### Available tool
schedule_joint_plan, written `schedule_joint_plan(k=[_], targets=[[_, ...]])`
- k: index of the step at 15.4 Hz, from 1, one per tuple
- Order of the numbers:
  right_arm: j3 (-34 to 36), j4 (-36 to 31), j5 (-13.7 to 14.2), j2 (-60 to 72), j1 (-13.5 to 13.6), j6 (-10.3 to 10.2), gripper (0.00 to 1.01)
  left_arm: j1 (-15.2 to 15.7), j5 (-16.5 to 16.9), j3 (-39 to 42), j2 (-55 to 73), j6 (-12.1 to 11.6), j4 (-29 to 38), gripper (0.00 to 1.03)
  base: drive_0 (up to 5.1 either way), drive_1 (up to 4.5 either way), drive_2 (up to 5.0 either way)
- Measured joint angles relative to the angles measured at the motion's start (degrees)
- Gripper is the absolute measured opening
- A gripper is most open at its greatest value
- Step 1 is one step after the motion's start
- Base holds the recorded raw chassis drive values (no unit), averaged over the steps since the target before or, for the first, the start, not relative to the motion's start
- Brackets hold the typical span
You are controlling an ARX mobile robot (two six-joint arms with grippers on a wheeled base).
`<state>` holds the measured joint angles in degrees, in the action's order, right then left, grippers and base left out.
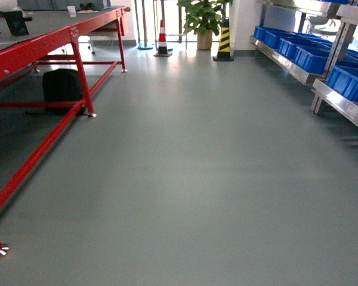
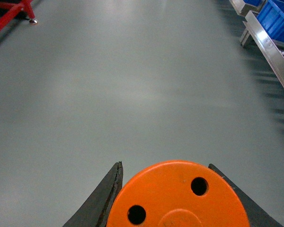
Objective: Sort blue parts and orange caps into right shelf containers
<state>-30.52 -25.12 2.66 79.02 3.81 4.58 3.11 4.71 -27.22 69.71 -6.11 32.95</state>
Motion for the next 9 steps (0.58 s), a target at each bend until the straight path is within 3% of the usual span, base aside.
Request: schedule_joint_plan(k=[9], targets=[[0.0, 0.0, 0.0, 0.0, 0.0, 0.0, 0.43, 0.0, 0.0, 0.0, 0.0, 0.0, -0.2, 0.44, 0.0, 0.0, 0.0]])
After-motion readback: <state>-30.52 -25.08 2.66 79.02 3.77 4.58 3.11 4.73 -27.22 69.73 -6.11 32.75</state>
